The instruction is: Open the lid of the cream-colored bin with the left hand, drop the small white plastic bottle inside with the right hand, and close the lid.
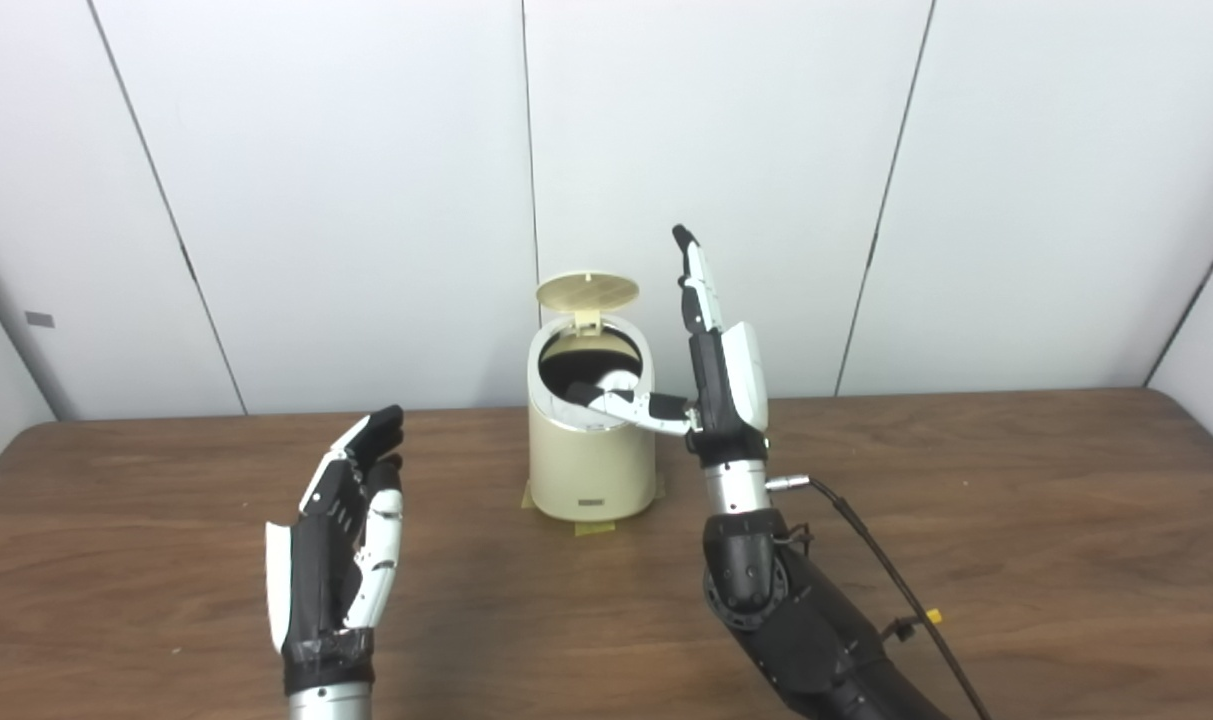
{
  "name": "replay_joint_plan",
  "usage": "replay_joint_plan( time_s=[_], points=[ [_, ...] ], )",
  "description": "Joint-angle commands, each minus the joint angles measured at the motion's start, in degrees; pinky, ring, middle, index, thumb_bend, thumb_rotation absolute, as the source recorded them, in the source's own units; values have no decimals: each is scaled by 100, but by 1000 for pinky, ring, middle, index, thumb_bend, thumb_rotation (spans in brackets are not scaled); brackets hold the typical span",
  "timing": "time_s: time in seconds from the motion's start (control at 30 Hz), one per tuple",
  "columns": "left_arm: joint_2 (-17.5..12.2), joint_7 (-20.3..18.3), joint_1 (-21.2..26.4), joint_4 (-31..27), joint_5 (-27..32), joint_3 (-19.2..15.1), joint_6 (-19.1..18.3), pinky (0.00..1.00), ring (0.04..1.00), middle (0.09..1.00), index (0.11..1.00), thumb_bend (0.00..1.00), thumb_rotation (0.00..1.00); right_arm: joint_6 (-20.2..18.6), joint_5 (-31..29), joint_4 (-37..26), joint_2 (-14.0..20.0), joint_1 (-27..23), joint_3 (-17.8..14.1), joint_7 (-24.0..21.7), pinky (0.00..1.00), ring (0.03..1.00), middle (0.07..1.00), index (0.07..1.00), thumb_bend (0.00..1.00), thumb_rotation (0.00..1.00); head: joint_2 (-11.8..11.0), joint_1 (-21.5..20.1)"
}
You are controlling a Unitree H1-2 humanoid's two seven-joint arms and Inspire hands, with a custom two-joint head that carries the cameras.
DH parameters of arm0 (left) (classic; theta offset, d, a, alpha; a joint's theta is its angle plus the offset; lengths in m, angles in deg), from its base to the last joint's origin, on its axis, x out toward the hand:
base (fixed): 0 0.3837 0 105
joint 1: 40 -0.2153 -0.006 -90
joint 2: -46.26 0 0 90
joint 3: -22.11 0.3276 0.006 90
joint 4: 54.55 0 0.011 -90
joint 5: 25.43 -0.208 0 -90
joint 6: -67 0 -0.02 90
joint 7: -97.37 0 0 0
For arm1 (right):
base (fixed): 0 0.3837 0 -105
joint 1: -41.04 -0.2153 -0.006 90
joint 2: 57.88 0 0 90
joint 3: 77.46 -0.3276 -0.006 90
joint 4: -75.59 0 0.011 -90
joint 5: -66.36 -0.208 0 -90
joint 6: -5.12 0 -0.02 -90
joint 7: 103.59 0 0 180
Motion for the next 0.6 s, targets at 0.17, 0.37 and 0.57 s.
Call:
replay_joint_plan(
  time_s=[0.17,0.37,0.57],
  points=[
    [-70,12,230,9,91,-41,280,803,830,827,808,274,635,166,-386,-706,370,151,349,986,759,849,888,890,711,597,-35,25],
    [-172,17,329,138,178,-123,391,821,829,827,808,264,619,166,-742,-1585,942,632,595,1049,606,670,688,697,659,520,-96,43],
    [-392,-14,672,82,-16,-159,416,793,823,826,807,268,665,165,-1473,-2612,1383,1309,523,-184,598,661,686,698,528,522,-152,67]
  ],
)
